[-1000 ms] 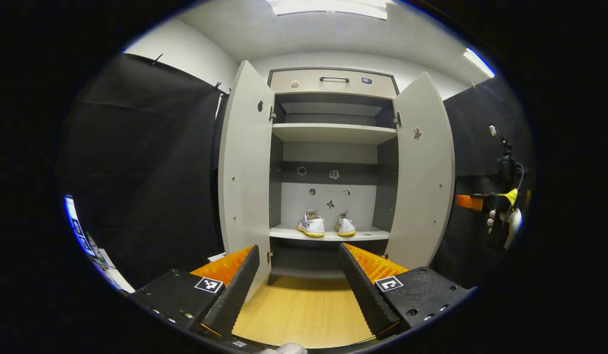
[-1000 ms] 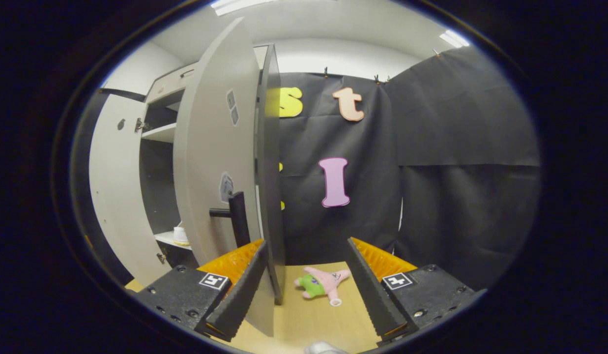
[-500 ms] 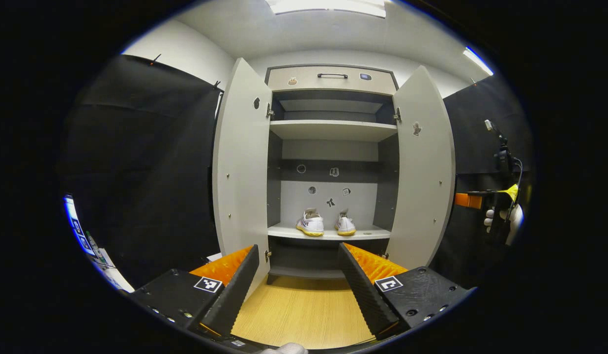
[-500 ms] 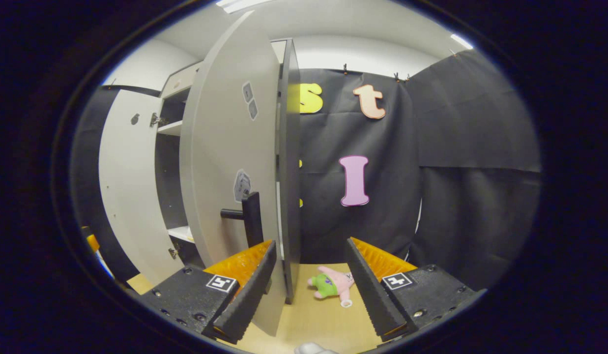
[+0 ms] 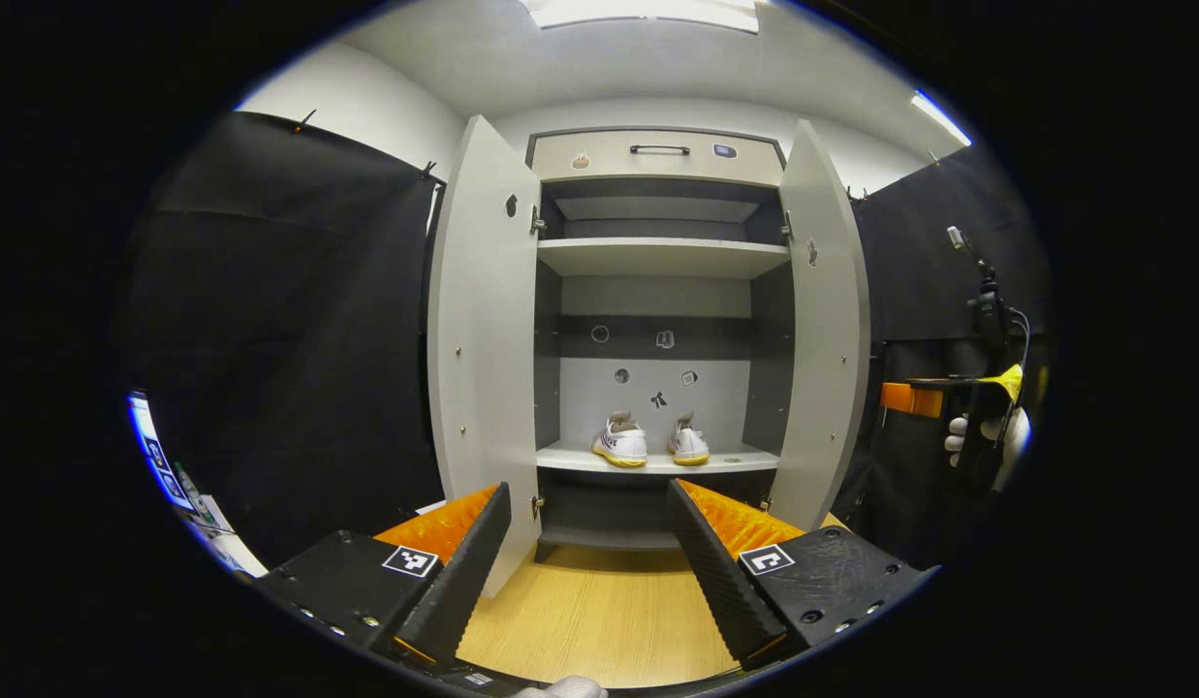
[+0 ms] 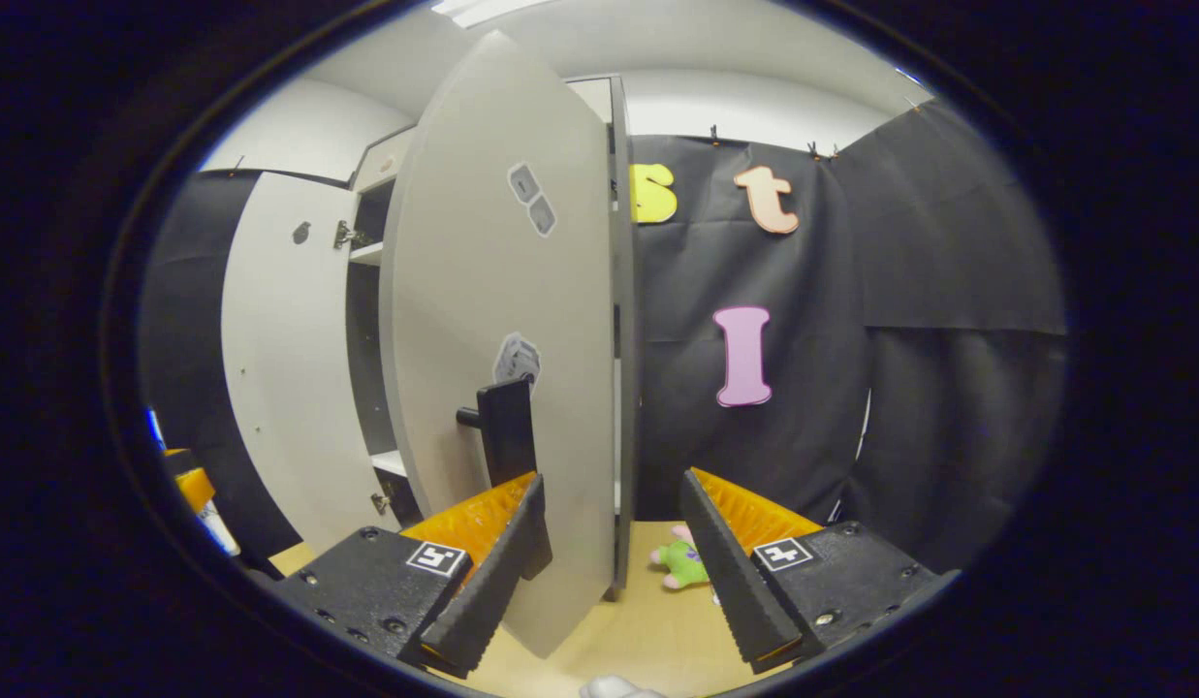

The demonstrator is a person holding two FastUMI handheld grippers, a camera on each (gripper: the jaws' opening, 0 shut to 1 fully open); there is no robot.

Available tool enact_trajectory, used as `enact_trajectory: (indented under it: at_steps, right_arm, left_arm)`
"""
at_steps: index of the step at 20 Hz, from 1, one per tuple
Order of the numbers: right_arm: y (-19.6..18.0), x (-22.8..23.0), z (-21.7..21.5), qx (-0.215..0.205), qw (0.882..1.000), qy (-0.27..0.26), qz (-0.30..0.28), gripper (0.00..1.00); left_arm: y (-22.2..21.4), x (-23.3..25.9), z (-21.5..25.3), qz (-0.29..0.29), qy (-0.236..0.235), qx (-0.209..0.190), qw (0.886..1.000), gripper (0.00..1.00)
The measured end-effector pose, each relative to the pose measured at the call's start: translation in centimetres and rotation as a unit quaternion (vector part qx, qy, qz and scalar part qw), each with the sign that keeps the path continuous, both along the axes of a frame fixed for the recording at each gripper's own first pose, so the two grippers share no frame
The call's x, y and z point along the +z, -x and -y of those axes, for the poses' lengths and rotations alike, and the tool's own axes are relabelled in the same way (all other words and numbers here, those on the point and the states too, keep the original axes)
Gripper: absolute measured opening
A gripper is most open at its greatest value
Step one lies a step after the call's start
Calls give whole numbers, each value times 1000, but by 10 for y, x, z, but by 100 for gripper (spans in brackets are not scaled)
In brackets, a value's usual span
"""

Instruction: Grab one shoe with the right hand and put it into the shoe cabinet, grab the other shoe with the left hand and put it into the shoe cabinet; then close the right door with the right hand and the left door with the left hand.

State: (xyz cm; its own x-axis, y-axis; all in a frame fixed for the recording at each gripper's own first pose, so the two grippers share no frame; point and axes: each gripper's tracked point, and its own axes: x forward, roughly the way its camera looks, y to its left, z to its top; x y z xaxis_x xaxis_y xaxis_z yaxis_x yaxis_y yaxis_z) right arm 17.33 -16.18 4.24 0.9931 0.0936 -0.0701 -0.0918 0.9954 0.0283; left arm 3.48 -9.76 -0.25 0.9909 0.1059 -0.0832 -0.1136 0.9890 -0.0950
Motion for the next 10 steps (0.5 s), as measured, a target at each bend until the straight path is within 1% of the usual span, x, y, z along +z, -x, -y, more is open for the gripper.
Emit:
enact_trajectory:
  at_steps: [5,10]
  right_arm:
    - [-10,0,-28,22,1000,-2,1,93]
    - [-28,-2,-70,67,998,-2,-4,93]
  left_arm:
    - [6,0,-12,-2,3,10,1000,97]
    - [11,1,-19,-5,-2,10,1000,96]
